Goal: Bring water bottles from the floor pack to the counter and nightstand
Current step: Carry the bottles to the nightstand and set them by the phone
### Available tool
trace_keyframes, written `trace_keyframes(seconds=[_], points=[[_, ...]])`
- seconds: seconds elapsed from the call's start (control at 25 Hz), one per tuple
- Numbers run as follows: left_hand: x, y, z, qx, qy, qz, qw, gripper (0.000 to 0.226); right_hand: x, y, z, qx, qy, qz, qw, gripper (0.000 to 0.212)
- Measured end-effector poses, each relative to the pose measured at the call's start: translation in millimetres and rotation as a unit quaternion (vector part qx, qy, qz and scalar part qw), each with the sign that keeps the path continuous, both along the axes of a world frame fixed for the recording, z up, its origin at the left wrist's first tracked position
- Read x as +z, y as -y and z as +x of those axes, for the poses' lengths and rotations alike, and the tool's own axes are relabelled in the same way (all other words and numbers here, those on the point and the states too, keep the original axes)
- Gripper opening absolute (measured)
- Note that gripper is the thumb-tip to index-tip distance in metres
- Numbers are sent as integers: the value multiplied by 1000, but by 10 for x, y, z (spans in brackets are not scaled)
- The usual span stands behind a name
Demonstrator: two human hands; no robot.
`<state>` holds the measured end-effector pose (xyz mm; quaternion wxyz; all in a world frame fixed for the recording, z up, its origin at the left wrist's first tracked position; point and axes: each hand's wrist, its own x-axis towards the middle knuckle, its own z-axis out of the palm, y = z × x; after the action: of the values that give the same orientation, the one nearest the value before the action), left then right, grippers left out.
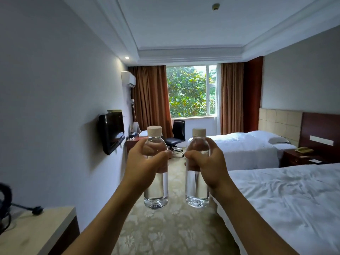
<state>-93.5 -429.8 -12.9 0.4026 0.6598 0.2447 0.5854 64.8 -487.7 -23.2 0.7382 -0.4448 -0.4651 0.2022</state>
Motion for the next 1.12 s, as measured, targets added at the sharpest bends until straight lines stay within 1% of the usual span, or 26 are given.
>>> trace_keyframes(seconds=[0.12,0.24,0.36,0.48,0.64,0.72,0.8,0.96,1.04,1.12], points=[[82,-780,246,4,-4,2,1000,25,79,-857,254,13,-6,-11,1000,23],[4,-1715,533,-10,1,-11,1000,15,48,-1770,471,27,0,-30,999,27],[-171,-2655,851,-31,12,-20,999,17,-95,-2711,667,17,19,-45,999,31],[-263,-3624,1106,-71,36,-41,996,21,-233,-3695,841,-10,13,-49,999,30],[-141,-5018,1438,-111,60,-54,991,24,-156,-4969,1096,-43,26,-63,997,34],[-61,-5599,1654,-135,55,-53,988,25,-64,-5484,1278,-56,35,-62,996,30],[-51,-6103,1918,-161,51,-55,984,21,-20,-5949,1500,-66,41,-68,995,24],[-199,-7039,2430,-178,48,-62,981,20,-128,-6852,2004,-76,32,-73,994,32],[-308,-7525,2719,-173,31,-60,983,20,-250,-7336,2302,-70,22,-71,995,27],[-397,-8045,3026,-162,23,-60,985,18,-340,-7851,2623,-59,10,-70,996,18]])
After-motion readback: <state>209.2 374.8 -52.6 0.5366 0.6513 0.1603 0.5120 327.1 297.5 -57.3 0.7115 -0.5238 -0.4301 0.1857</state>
